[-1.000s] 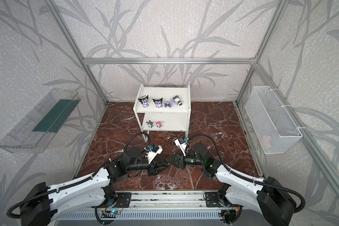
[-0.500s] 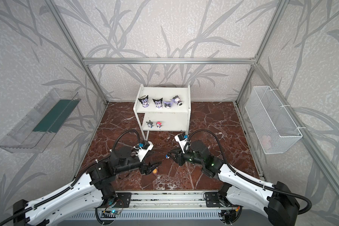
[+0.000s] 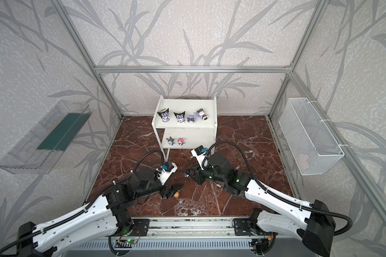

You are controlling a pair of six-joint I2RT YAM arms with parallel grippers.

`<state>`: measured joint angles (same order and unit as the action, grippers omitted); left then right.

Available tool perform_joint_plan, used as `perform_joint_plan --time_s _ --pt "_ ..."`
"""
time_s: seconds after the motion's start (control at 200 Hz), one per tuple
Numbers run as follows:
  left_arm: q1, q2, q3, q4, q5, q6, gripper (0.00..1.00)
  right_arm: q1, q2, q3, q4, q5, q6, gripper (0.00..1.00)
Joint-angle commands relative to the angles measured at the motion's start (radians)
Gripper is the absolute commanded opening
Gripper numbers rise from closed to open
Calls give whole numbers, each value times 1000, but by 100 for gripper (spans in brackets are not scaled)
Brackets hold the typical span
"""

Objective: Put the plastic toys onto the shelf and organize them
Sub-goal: 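Close the right gripper on the penguin held up by the left gripper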

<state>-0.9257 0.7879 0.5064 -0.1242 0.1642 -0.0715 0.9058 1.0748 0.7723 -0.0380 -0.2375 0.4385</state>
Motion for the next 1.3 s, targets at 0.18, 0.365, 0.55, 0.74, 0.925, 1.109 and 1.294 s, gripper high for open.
perform_joint_plan --time_s 0.18,0.365,0.55,0.74,0.925,1.109,1.294 --pt "-25 15 -95 334 92 89 65 7 6 45 -106 -25 97 26" --pt "-27 45 -102 378 99 116 66 6 22 51 -93 -61 138 25" --pt "-29 84 -102 424 129 125 57 6 24 54 -80 -85 158 25" --pt "-28 128 -94 434 157 130 48 8 6 52 -71 -92 170 24" --pt "-28 138 -92 433 139 133 30 10 -2 46 -58 -105 181 24" --pt "-28 127 -100 433 140 131 15 10 -9 47 -44 -117 187 24" --pt "-27 82 -145 510 124 58 9 8 -55 -2 39 -119 114 46"
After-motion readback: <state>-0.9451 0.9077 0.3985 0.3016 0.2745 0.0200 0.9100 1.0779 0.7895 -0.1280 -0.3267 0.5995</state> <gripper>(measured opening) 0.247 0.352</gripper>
